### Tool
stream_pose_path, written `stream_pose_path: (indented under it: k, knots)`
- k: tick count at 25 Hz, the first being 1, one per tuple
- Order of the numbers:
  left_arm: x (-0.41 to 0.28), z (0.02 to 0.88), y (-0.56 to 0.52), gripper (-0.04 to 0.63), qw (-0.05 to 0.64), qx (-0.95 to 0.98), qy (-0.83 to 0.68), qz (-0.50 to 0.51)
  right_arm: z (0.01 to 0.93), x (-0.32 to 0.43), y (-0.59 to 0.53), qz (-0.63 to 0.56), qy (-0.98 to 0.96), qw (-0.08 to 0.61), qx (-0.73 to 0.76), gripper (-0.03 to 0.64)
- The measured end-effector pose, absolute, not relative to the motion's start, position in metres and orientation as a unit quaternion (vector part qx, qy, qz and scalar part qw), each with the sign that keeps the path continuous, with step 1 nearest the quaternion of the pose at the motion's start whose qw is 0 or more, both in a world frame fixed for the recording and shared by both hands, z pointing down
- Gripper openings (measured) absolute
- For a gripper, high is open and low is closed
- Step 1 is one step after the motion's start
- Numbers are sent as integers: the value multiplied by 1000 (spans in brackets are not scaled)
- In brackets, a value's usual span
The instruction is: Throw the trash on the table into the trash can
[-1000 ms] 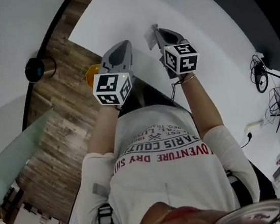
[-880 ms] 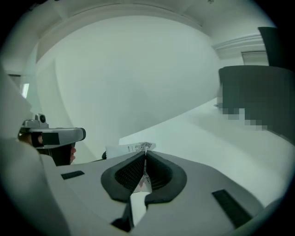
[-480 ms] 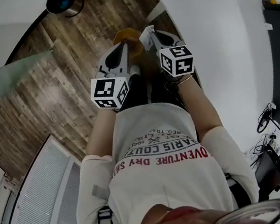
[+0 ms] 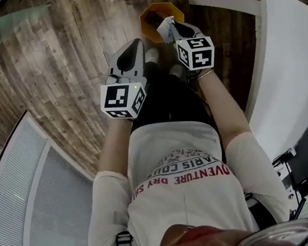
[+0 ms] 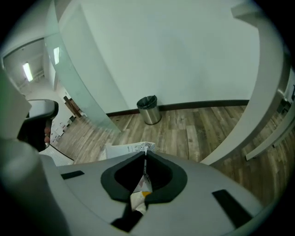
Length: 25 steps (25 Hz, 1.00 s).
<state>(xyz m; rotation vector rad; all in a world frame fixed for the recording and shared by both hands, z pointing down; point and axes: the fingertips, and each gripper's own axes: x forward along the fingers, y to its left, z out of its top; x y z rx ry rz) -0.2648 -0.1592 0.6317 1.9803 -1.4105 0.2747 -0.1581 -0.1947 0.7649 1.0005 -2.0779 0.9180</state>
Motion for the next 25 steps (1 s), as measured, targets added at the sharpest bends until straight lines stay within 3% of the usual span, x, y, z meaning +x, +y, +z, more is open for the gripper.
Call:
stream_pose_path:
  k: [6, 12, 13, 14, 15, 25]
  knots:
    - [-276, 759, -146, 23, 361, 729, -572, 104, 902, -162, -183, 353, -792, 348, 357, 31]
    - [-283, 832, -140, 23, 366, 718, -580, 120, 986, -150, -181, 365, -768, 371, 374, 32]
    - [-286, 840, -141, 23, 369, 715, -581, 122, 995, -151, -181, 372, -766, 370, 372, 38]
    - [-287, 846, -142, 23, 371, 714, -581, 124, 1000, -153, -182, 379, -764, 369, 369, 90]
    - [-287, 848, -144, 23, 373, 712, -581, 126, 1001, -153, -183, 387, -763, 366, 367, 144]
    - [-276, 752, -144, 23, 367, 723, -572, 126, 889, -126, -167, 410, -748, 325, 409, 128]
